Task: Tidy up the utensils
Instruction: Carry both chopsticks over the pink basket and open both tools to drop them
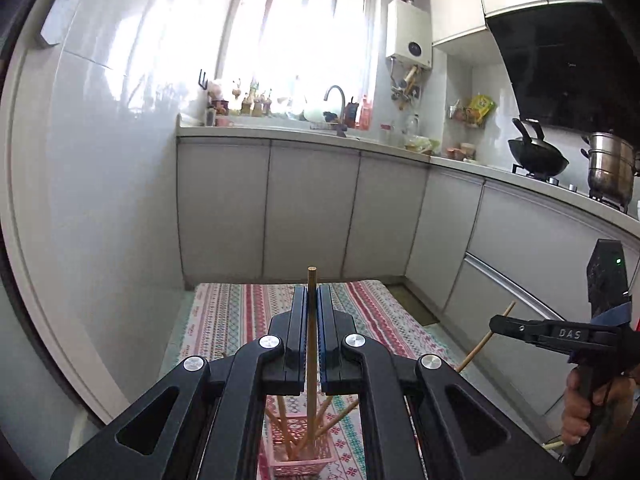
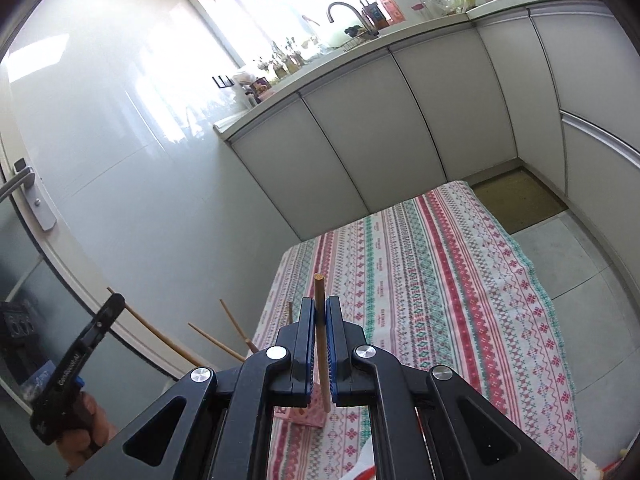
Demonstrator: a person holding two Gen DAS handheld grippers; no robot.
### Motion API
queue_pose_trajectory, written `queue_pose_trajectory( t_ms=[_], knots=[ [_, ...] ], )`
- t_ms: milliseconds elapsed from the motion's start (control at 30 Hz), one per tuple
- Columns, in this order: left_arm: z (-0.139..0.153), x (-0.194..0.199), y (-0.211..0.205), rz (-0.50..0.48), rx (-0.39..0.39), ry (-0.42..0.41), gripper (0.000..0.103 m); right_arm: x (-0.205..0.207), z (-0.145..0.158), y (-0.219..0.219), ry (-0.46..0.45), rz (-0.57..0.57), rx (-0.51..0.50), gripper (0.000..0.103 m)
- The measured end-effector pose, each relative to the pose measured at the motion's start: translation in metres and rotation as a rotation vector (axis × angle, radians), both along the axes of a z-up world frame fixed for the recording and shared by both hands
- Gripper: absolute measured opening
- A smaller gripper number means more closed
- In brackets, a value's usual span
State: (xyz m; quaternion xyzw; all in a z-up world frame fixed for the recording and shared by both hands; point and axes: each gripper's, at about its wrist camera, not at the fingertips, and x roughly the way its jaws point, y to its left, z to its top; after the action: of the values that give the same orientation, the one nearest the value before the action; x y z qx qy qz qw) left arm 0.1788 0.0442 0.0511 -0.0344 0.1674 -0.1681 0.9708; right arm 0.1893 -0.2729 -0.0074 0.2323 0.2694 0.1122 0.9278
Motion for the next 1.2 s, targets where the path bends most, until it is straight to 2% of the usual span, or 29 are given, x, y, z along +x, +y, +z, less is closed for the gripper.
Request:
queue_pose_trajectory(
  t_ms=[100,333,467,567,833,1000,1200],
  knots=[
    [-0.012,0.018,0.005,0.012,0.010,0.020,0.004,0.004,0.001,0.005,-0.014,0.013,0.029,0.005],
    [-0.046,0.048,-0.001,0.025,0.089,0.051,0.004,0.012,-0.001,0.017,-0.023,0.045,0.074,0.005],
    [-0.059,0.061,-0.005,0.019,0.094,0.080,0.004,0.018,-0.004,0.029,-0.025,0.065,0.076,0.005],
    [-0.068,0.071,-0.009,0.014,0.096,0.113,0.004,0.024,-0.008,0.044,-0.018,0.078,0.040,0.005],
    [-0.082,0.079,-0.018,0.003,0.119,0.151,0.004,0.036,-0.027,0.095,0.012,0.120,-0.154,0.005],
    [-0.084,0.079,-0.018,0.003,0.111,0.162,0.005,0.038,-0.034,0.113,0.007,0.139,-0.218,0.005],
    [-0.085,0.080,-0.012,0.007,0.079,0.190,0.005,0.038,-0.035,0.105,0.015,0.167,-0.168,0.008]
  ],
)
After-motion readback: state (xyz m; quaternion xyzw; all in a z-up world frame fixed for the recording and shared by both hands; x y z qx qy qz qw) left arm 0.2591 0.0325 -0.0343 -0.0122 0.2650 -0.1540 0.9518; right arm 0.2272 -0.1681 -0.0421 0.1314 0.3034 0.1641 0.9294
